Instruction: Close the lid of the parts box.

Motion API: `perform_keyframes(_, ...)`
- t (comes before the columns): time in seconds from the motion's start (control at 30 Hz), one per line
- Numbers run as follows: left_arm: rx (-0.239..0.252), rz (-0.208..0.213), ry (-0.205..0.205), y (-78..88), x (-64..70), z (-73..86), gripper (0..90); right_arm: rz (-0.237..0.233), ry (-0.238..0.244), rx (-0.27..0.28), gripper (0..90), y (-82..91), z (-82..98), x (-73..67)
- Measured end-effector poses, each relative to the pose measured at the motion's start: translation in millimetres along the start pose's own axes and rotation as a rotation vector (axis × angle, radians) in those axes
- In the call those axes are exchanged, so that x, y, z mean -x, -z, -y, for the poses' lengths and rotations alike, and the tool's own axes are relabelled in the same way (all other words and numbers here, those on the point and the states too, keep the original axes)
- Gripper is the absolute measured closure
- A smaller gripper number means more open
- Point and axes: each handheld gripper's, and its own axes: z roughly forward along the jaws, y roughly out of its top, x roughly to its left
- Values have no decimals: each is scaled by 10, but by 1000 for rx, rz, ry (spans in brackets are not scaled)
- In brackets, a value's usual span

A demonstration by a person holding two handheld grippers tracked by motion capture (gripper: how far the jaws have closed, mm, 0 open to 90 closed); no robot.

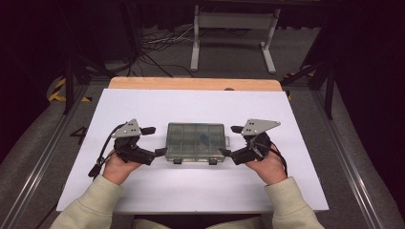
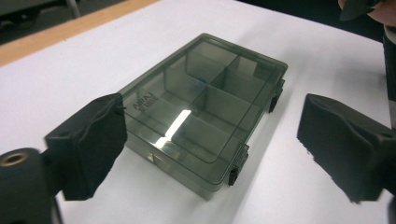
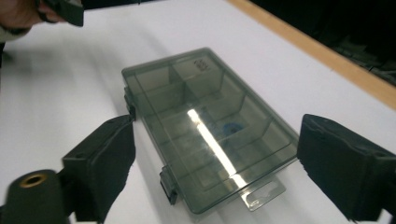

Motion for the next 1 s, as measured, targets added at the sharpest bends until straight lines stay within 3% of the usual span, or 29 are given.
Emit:
perform_keyframes(0.27,91,-12,14,130,4,132,27,32,4,120,26,144,102,-8)
perform_keyframes(0.5,147,-42,-4,218,34,210,10,74,8,231,1,234,293,-36)
perform_keyframes(0.73,189,-71,-9,320,59,325,10,90,-22,242,1,290,470,-38)
perform_keyframes(1.0,216,-104,24,372,62,485,4,99,-45,273,0,333,631,-48)
